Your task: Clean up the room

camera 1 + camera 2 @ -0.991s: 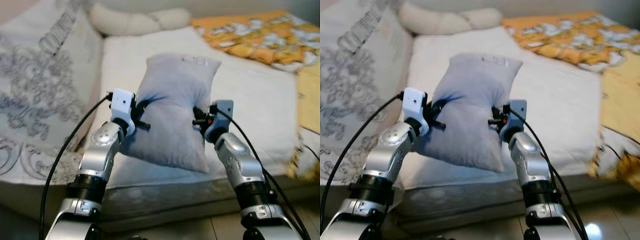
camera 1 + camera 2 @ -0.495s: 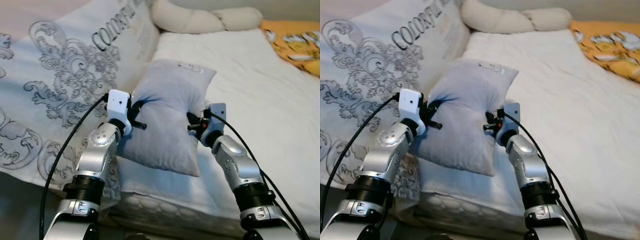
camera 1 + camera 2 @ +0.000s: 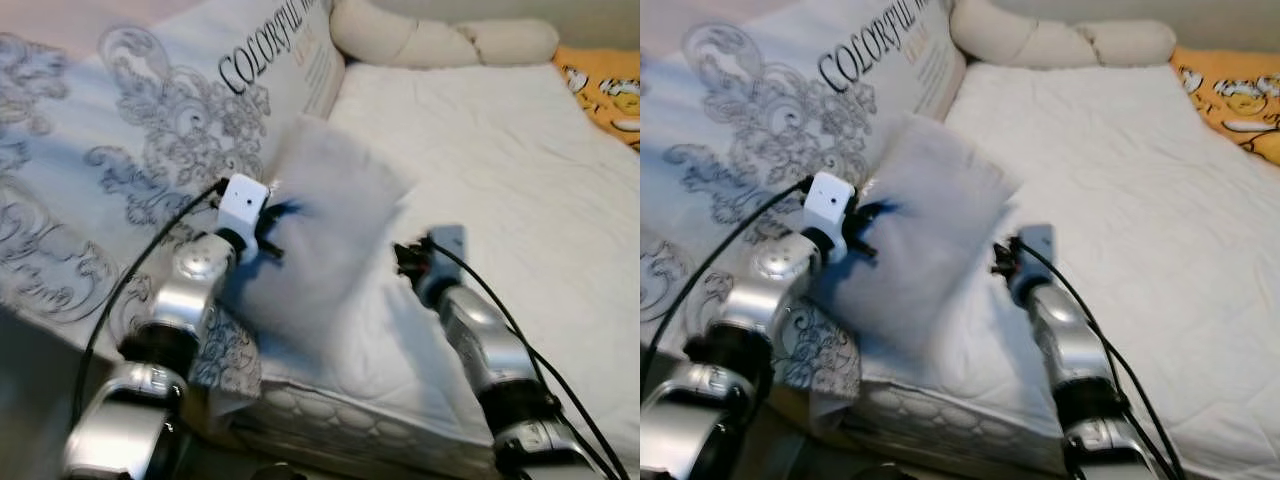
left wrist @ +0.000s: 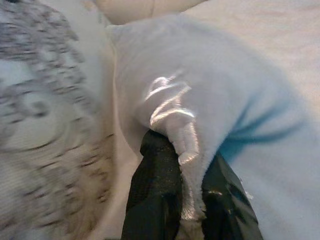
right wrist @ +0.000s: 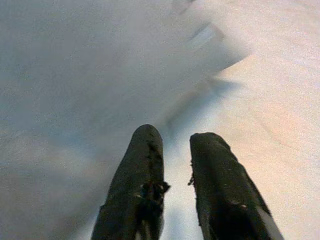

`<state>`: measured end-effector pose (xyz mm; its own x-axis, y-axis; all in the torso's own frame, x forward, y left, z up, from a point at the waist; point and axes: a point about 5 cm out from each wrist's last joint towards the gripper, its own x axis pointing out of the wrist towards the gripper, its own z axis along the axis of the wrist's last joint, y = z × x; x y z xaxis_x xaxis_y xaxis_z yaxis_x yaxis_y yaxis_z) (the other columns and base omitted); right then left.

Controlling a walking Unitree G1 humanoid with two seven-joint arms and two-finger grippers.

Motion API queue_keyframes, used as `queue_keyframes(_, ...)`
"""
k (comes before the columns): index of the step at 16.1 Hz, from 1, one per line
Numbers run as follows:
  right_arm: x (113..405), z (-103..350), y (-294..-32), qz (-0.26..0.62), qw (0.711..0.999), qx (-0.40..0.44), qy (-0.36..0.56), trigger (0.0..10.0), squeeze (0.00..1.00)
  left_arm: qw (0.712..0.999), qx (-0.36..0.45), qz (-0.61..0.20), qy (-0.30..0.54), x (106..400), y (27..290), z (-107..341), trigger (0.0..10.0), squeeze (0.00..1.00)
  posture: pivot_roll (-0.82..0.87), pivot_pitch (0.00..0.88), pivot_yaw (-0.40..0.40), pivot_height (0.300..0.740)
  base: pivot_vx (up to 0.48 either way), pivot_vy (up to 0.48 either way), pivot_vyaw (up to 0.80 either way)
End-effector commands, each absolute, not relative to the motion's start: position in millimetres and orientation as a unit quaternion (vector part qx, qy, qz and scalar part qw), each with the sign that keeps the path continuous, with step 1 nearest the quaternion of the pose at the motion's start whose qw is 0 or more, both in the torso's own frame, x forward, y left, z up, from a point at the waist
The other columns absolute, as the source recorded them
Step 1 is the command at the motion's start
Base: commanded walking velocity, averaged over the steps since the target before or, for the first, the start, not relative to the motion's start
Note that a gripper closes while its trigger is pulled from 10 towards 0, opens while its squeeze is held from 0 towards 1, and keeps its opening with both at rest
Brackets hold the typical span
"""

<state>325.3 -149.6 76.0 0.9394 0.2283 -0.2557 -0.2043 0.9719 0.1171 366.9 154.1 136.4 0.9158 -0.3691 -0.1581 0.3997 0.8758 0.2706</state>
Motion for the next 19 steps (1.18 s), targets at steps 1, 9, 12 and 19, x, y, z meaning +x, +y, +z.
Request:
queue_keyframes(1,325,82,-151,0.110,0.986,0.049,0.112,10.0,1.00,0.967,0.173,-0.187,0.013,377,154,156,10.0,0.00,0.00,0.000,0.121,0.740,0.000,0.000,0.00)
queue_keyframes(9,297,117,-145,0.320,0.947,0.008,0.027,10.0,1.00,0.947,0.300,-0.109,0.043,394,183,156,10.0,0.00,-0.08,0.000,0.190,0.740,0.000,0.000,0.00)
queue_keyframes(12,282,129,-140,0.406,0.913,0.027,0.024,10.0,1.00,0.943,0.317,-0.074,0.073,390,184,137,10.0,0.00,-0.11,0.000,0.207,0.740,0.000,0.000,0.00)
queue_keyframes(19,273,119,-138,0.415,0.906,0.020,0.081,10.0,1.00,0.964,0.253,-0.045,0.064,380,197,123,10.0,1.00,-0.12,0.000,0.194,0.740,0.000,0.000,0.00)
